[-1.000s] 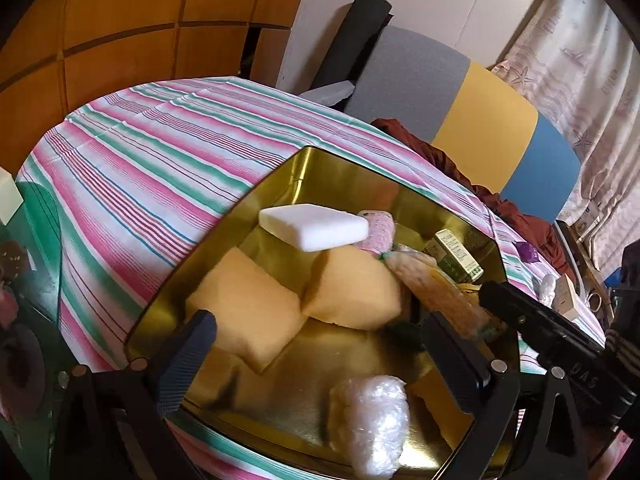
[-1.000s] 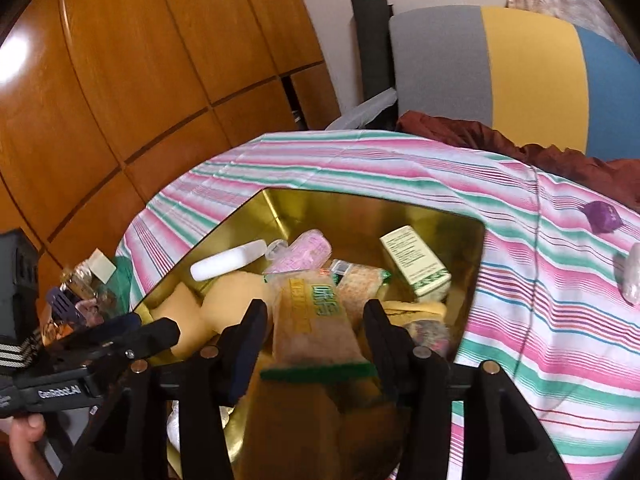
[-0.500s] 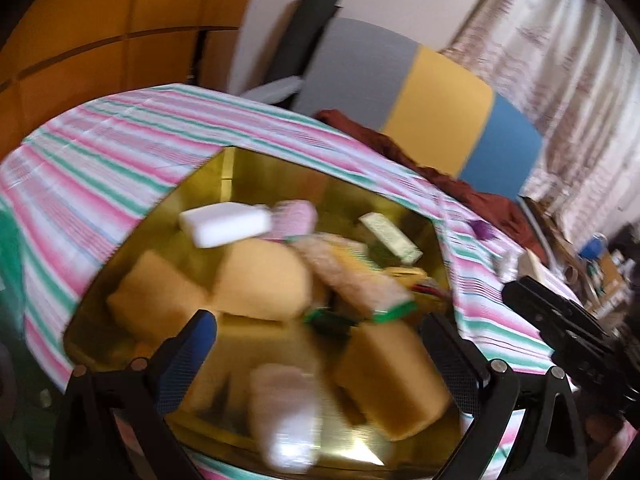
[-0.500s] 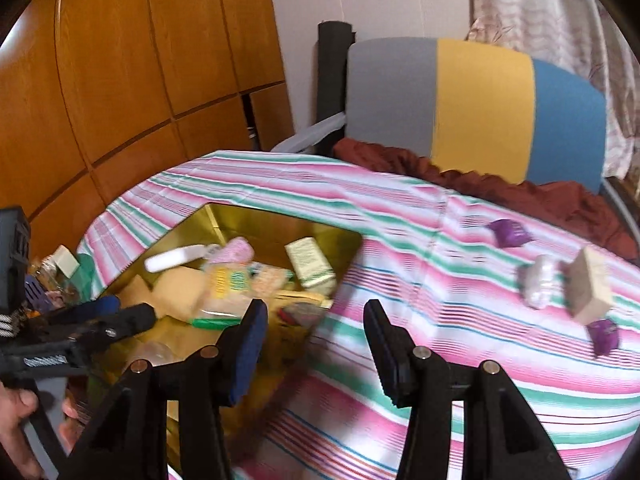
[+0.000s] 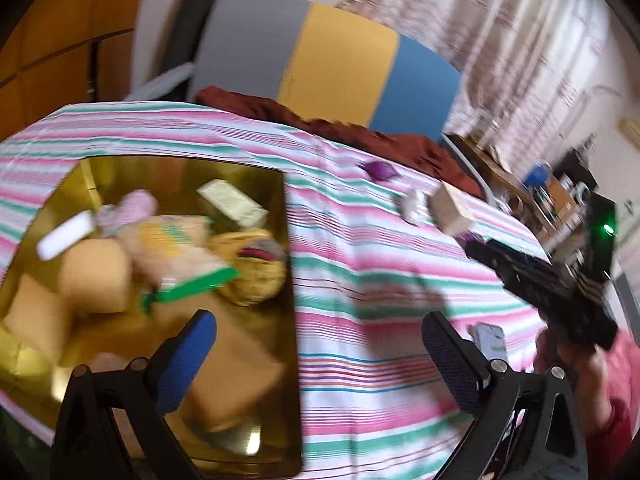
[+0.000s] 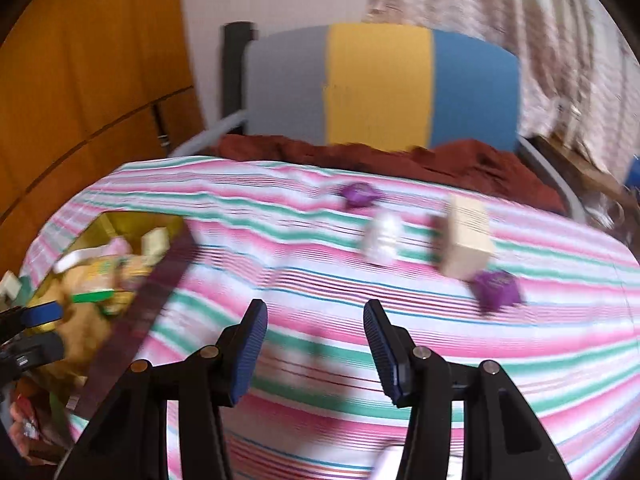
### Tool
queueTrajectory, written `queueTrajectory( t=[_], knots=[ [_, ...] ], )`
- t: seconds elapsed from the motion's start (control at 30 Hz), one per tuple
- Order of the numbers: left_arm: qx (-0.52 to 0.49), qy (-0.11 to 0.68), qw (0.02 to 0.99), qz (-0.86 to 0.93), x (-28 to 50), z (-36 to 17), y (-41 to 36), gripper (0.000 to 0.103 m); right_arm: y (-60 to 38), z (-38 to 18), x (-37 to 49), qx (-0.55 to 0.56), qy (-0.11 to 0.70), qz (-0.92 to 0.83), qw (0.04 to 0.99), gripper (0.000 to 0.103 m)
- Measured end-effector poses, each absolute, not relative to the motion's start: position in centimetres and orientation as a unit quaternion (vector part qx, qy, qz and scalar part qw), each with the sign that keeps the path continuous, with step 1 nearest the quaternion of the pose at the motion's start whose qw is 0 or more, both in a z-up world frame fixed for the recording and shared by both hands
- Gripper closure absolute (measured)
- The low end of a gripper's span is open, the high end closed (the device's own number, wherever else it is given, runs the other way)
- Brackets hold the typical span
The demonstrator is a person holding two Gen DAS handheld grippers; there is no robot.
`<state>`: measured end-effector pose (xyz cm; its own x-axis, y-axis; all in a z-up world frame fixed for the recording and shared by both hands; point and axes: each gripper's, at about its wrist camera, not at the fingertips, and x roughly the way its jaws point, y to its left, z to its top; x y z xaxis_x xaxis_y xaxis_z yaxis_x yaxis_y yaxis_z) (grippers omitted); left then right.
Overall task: Organize objects
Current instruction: 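Move the right tool back and grasp a purple snack packet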
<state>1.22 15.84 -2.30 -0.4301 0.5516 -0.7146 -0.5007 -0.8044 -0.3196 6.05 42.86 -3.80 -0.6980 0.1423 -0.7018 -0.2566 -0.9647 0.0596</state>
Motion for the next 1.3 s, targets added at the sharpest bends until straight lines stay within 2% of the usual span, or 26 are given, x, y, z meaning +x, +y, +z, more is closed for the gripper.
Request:
queueTrajectory(
  t=[0.3,0.5,0.77,1.0,1.3],
  knots=[
    [-0.452,0.003,0.357,0.817,3.3,-3.1,20.8,0.0,57.2,-6.8,7.1,-0.386,0.144,0.888,0.206,0.047],
    [-0.47,0.025,0.352,0.809,3.5,-4.4,22.4,0.0,61.4,-8.9,5.3,-0.402,0.141,0.881,0.205,0.044],
    [-0.489,0.036,0.345,0.8,3.1,-6.1,24.1,0.0,63.3,-11.1,3.8,-0.386,0.163,0.891,0.176,0.044],
    [-0.497,0.036,0.353,0.792,2.0,-6.4,26.9,0.0,62.5,-11.2,3.2,-0.373,0.149,0.899,0.176,0.045],
    [-0.474,0.045,0.363,0.801,0.3,-4.7,32.3,0.0,60.7,-10.6,4.0,-0.347,0.103,0.91,0.203,0.056]
  ],
)
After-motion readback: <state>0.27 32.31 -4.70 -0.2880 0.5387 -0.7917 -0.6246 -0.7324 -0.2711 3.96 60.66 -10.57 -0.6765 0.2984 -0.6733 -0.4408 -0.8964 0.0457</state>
